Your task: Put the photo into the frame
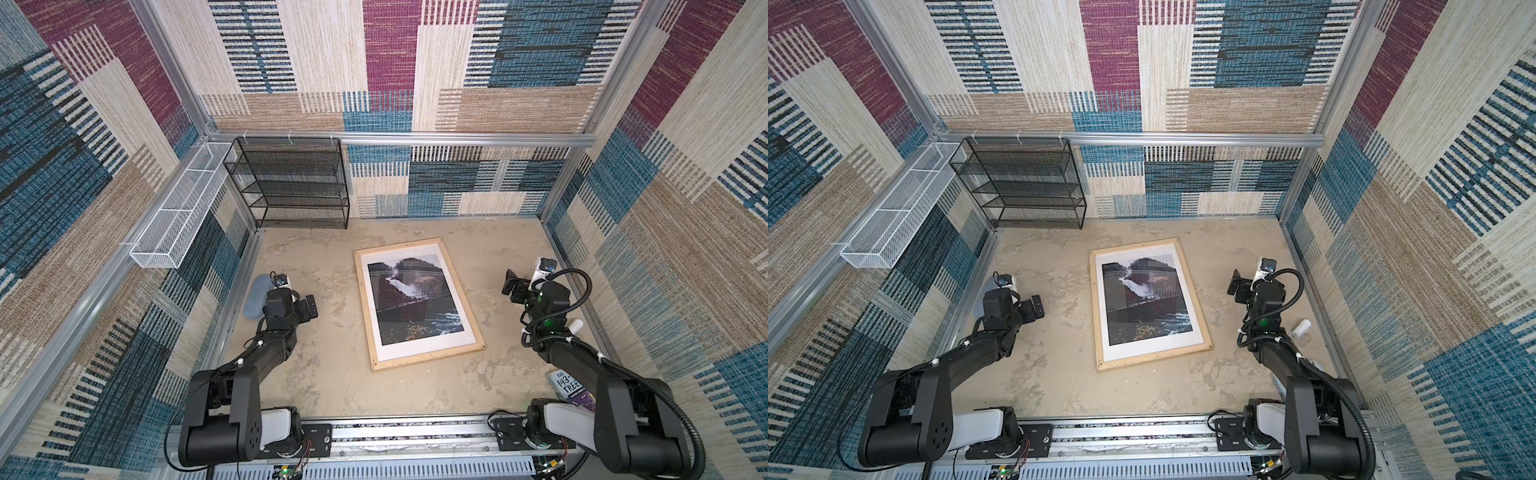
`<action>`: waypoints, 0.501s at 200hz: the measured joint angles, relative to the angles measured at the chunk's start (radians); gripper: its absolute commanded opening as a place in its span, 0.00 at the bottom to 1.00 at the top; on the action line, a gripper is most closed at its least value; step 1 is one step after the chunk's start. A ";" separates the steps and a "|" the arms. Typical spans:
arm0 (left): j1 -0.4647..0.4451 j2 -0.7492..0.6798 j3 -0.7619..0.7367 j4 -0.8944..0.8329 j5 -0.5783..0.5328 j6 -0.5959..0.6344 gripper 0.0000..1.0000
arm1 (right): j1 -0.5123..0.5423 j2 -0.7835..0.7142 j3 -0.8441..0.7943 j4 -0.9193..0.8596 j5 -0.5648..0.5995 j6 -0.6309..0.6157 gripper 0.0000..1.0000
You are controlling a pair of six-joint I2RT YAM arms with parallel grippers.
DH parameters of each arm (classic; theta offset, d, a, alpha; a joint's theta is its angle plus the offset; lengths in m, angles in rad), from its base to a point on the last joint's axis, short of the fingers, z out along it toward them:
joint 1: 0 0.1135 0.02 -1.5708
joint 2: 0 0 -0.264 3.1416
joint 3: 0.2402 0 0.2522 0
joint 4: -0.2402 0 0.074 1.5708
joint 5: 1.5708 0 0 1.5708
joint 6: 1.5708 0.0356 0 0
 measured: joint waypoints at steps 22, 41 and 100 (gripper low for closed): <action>0.007 0.057 -0.079 0.215 0.039 0.020 1.00 | -0.002 0.064 -0.063 0.150 -0.034 -0.021 1.00; 0.011 0.154 -0.071 0.347 0.050 0.027 0.99 | -0.004 0.121 -0.111 0.273 -0.078 -0.029 1.00; 0.013 0.216 0.008 0.387 0.106 0.048 0.99 | 0.019 0.318 -0.156 0.571 -0.148 -0.068 1.00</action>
